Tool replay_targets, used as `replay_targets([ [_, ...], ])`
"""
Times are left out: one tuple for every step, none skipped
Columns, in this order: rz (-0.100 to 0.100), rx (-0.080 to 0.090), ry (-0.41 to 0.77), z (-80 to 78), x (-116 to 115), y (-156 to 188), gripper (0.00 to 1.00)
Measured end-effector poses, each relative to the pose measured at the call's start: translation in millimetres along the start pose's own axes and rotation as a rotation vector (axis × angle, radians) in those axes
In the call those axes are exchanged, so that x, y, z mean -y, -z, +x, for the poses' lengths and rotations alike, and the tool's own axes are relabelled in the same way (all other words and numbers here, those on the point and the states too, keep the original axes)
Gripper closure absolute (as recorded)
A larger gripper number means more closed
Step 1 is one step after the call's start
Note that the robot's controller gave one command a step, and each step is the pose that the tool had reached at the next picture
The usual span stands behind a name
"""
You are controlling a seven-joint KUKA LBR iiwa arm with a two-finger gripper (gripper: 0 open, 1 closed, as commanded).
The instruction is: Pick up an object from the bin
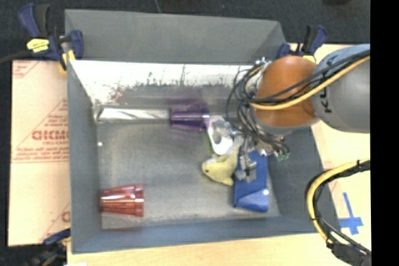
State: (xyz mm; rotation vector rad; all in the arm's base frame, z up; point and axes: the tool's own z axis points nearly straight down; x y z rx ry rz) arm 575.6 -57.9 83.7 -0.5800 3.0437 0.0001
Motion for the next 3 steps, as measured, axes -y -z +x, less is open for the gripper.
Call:
replay_targets([
  [-0.001, 0.005, -0.119, -2.5, 1, 1, 1.00],
  [-0.002, 0.005, -0.120, -2.5, 1, 1, 1.00],
  [-0.002, 0.001, -0.093, -6.4, -1, 66, 1.00],
])
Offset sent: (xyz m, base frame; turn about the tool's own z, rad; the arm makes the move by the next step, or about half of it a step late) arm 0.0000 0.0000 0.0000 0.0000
